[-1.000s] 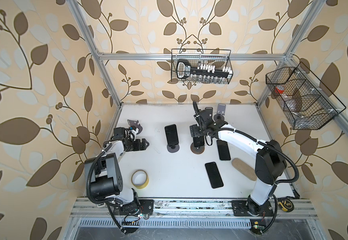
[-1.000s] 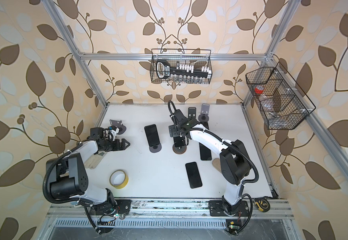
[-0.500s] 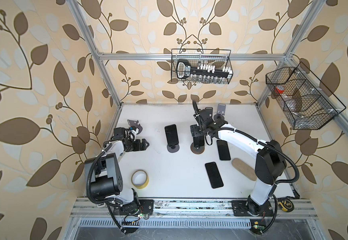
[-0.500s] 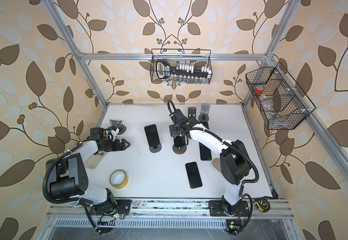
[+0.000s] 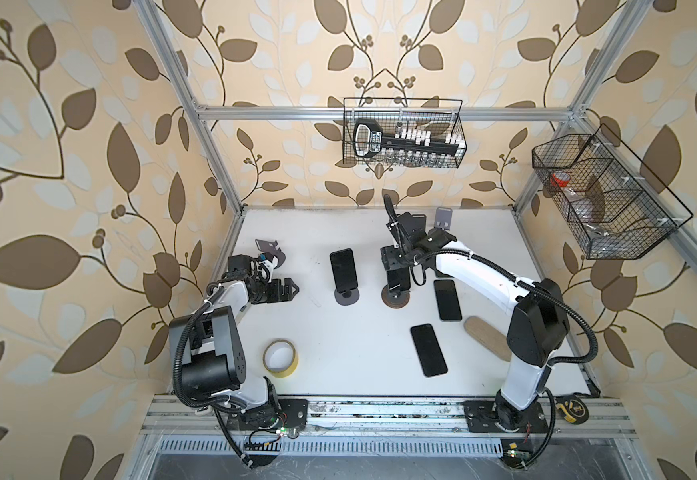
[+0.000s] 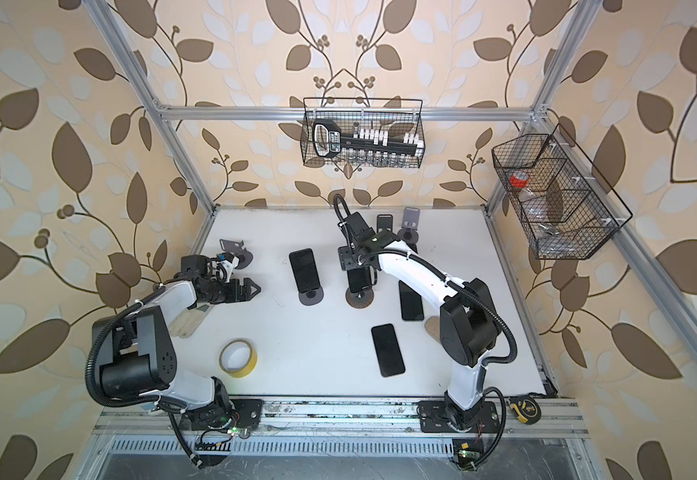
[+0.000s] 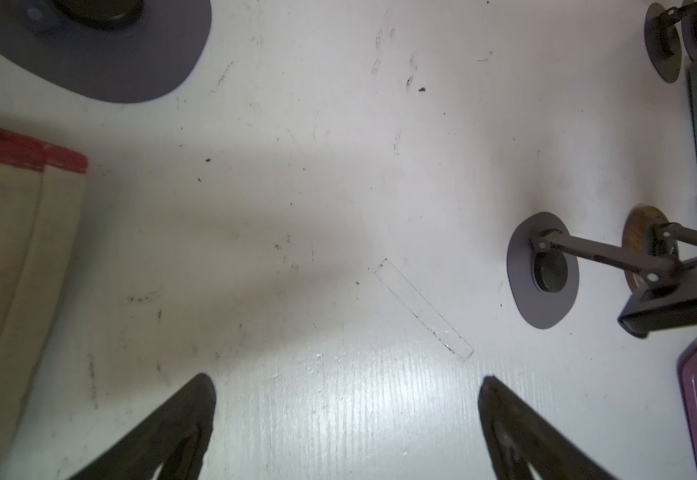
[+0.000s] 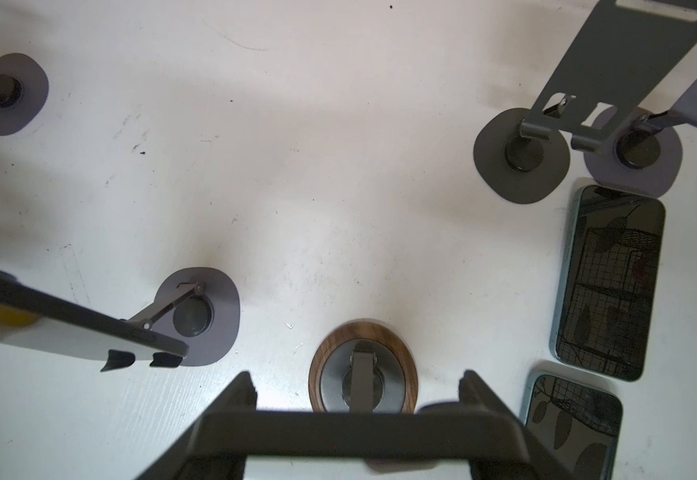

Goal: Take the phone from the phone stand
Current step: 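Lower the right gripper and close on the black phone's top edge, then lift the black phone up off its wooden-based stand with the right gripper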

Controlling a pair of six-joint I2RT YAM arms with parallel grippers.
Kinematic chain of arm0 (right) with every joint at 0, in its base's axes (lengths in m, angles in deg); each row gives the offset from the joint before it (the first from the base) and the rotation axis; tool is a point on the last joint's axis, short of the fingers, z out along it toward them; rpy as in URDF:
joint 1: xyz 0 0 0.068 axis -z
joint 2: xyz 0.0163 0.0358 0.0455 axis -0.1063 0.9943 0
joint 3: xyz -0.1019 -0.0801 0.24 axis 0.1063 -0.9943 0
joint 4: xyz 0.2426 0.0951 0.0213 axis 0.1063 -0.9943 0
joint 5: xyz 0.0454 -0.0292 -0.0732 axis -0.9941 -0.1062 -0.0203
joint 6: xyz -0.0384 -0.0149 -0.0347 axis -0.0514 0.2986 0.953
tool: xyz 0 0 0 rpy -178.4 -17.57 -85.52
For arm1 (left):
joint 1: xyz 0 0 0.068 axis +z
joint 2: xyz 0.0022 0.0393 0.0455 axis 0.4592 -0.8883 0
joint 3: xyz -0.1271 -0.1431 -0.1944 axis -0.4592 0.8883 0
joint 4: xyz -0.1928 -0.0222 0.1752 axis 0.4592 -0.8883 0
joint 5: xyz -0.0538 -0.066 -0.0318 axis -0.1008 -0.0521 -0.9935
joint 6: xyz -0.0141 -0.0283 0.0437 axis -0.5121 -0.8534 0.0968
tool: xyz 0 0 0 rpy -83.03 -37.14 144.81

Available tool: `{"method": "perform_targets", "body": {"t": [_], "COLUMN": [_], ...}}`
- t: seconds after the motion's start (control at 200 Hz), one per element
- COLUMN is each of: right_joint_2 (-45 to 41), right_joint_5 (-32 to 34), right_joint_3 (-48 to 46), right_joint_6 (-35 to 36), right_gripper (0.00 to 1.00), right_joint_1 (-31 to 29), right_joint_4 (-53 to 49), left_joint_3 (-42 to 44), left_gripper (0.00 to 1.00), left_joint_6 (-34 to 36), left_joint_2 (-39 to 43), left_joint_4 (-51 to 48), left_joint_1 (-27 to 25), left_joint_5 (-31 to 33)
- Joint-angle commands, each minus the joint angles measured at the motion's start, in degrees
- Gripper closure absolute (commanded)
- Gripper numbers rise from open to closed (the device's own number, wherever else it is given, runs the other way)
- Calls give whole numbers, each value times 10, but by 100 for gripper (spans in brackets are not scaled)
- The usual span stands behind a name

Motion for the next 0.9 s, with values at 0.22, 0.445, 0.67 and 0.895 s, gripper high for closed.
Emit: {"method": "perform_targets", "body": {"t": [0.22, 0.445, 0.67, 0.895], "right_joint_2": [-64, -116, -161, -188], "right_joint_5": [4, -6, -5, -19], "right_joint_3": [10, -6, -13, -46], "right_joint_6": [11, 17, 25, 11], "right_gripper": [30, 30, 30, 30], "right_joint_1": [8, 8, -25, -83], "right_joint_4": [-28, -38, -57, -57], "left_joint_3": [-15, -18, -20, -17], "left_gripper": [1, 1, 1, 1], "left_joint_6": [10, 9, 8, 8], "left_joint_2": [13, 9, 6, 11], "left_joint_4": [-4, -6, -5, -3], "left_joint_1": [9, 9, 9, 9], "left_joint_5": [-16, -14, -12, -12]}}
